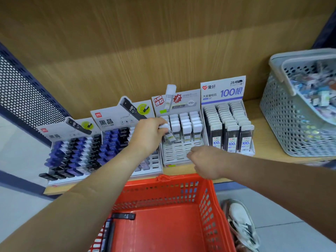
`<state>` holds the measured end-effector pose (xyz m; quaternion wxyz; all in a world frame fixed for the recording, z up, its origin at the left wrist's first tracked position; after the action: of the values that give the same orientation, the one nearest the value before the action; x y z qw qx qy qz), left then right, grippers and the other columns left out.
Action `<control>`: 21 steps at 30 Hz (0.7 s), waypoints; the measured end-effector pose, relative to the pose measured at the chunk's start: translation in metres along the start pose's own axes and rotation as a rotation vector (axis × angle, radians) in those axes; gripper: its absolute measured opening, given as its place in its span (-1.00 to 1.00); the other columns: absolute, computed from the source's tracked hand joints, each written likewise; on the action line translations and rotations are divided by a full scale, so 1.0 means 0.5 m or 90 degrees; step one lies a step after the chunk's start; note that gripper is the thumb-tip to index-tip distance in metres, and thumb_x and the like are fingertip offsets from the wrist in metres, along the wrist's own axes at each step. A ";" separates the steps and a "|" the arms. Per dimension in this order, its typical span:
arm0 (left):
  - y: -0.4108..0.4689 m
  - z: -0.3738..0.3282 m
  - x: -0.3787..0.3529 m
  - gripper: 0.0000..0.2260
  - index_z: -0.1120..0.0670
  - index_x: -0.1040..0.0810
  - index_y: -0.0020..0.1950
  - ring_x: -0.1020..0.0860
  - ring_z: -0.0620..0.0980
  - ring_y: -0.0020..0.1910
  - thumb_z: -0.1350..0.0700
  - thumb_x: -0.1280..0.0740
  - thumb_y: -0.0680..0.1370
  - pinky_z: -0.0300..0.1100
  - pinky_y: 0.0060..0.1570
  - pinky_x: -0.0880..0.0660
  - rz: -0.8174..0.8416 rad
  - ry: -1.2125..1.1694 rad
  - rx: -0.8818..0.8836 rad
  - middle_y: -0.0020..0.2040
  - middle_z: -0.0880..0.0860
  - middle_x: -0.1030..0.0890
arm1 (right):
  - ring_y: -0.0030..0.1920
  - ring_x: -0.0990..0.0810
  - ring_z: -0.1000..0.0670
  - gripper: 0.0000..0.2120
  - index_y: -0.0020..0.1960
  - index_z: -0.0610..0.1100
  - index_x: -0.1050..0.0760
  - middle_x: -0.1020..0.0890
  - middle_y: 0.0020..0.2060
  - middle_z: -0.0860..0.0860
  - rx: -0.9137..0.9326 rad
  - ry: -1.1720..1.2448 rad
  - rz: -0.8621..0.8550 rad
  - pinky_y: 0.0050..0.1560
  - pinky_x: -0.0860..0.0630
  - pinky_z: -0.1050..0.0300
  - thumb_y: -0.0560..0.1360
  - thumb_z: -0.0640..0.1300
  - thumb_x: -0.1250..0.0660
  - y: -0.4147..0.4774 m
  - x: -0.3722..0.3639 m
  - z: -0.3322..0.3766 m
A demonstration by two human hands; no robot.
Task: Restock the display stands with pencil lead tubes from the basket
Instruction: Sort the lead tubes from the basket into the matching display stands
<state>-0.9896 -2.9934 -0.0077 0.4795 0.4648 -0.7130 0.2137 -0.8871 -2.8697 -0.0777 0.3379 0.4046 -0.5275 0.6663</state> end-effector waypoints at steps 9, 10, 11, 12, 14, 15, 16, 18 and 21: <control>0.020 -0.017 -0.045 -0.82 0.17 -0.59 -0.10 -0.53 0.12 -0.18 0.07 -0.30 0.58 -0.04 -0.17 -0.47 0.054 0.046 -0.058 -0.25 0.15 -0.59 | 0.20 -0.49 -0.20 -0.66 0.30 -0.19 -0.35 -0.48 0.18 -0.17 0.013 -0.058 -0.045 0.20 -0.48 -0.02 0.55 -0.18 -0.24 0.019 -0.024 0.007; 0.021 -0.020 -0.046 -0.80 0.18 -0.57 -0.12 -0.51 0.14 -0.19 0.08 -0.29 0.59 -0.03 -0.19 -0.46 0.059 0.062 -0.065 -0.27 0.15 -0.56 | 0.20 -0.49 -0.20 -0.67 0.30 -0.19 -0.35 -0.47 0.18 -0.16 0.010 -0.046 -0.048 0.19 -0.49 -0.01 0.55 -0.18 -0.24 0.018 -0.022 0.005; 0.022 -0.026 -0.046 -0.80 0.19 -0.54 -0.14 -0.49 0.16 -0.19 0.08 -0.28 0.59 -0.03 -0.21 -0.44 0.060 0.082 -0.078 -0.29 0.15 -0.53 | 0.20 -0.49 -0.19 -0.67 0.31 -0.18 -0.35 -0.47 0.18 -0.15 0.007 -0.034 -0.048 0.18 -0.49 -0.01 0.56 -0.18 -0.24 0.018 -0.020 0.002; 0.022 -0.032 -0.046 -0.80 0.19 -0.52 -0.15 -0.48 0.17 -0.19 0.09 -0.27 0.60 -0.02 -0.22 -0.42 0.064 0.107 -0.091 -0.29 0.14 -0.51 | 0.21 -0.49 -0.19 -0.67 0.31 -0.18 -0.35 -0.46 0.18 -0.14 0.006 -0.027 -0.050 0.18 -0.49 -0.02 0.56 -0.17 -0.23 0.016 -0.016 0.000; 0.021 -0.041 -0.045 -0.86 0.15 -0.54 -0.06 -0.50 0.18 -0.13 0.11 -0.26 0.60 -0.03 -0.20 -0.42 0.065 0.142 -0.114 -0.23 0.15 -0.53 | 0.22 -0.48 -0.17 -0.67 0.32 -0.18 -0.35 -0.44 0.20 -0.13 0.010 -0.025 -0.054 0.19 -0.49 -0.03 0.58 -0.17 -0.20 0.015 -0.011 -0.003; 0.019 -0.042 -0.044 -0.88 0.12 -0.56 0.04 -0.52 0.18 -0.08 0.12 -0.26 0.60 -0.04 -0.18 -0.43 0.061 0.149 -0.118 -0.18 0.16 -0.57 | 0.22 -0.48 -0.17 -0.68 0.32 -0.18 -0.36 -0.44 0.20 -0.12 0.012 -0.025 -0.055 0.20 -0.48 -0.03 0.58 -0.17 -0.20 0.014 -0.011 -0.004; 0.018 -0.042 -0.042 -0.86 0.08 -0.55 0.13 -0.53 0.18 -0.05 0.13 -0.26 0.60 -0.06 -0.16 -0.44 0.056 0.148 -0.116 -0.13 0.17 -0.59 | 0.23 -0.48 -0.16 -0.68 0.32 -0.18 -0.36 -0.44 0.20 -0.12 0.013 -0.025 -0.055 0.21 -0.48 -0.03 0.58 -0.17 -0.19 0.013 -0.012 -0.004; 0.016 -0.040 -0.038 -0.82 0.05 -0.49 0.18 -0.54 0.18 -0.08 0.12 -0.29 0.59 -0.07 -0.17 -0.45 0.033 0.113 -0.106 -0.14 0.17 -0.60 | 0.22 -0.48 -0.16 -0.70 0.30 -0.18 -0.37 -0.46 0.19 -0.12 0.013 -0.022 -0.062 0.20 -0.48 -0.03 0.58 -0.18 -0.19 0.012 -0.013 -0.004; 0.020 -0.040 -0.036 -0.83 0.09 -0.51 0.12 -0.54 0.15 -0.09 0.10 -0.34 0.55 -0.08 -0.15 -0.45 -0.001 0.092 -0.092 -0.14 0.14 -0.61 | 0.19 -0.51 -0.18 -0.76 0.21 -0.19 -0.41 -0.51 0.15 -0.13 0.009 -0.027 -0.069 0.16 -0.50 -0.05 0.57 -0.16 -0.18 0.014 -0.014 0.000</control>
<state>-0.9866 -2.9655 -0.0131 0.5621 0.4132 -0.6898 0.1938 -0.8901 -2.8712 -0.0869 0.3594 0.4488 -0.5074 0.6418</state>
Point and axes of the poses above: each hand's wrist, its own y-axis towards the middle knuckle, its own x-axis out of the back of the hand, z = x × y, the point moved 6 cm from there along y, towards the middle knuckle
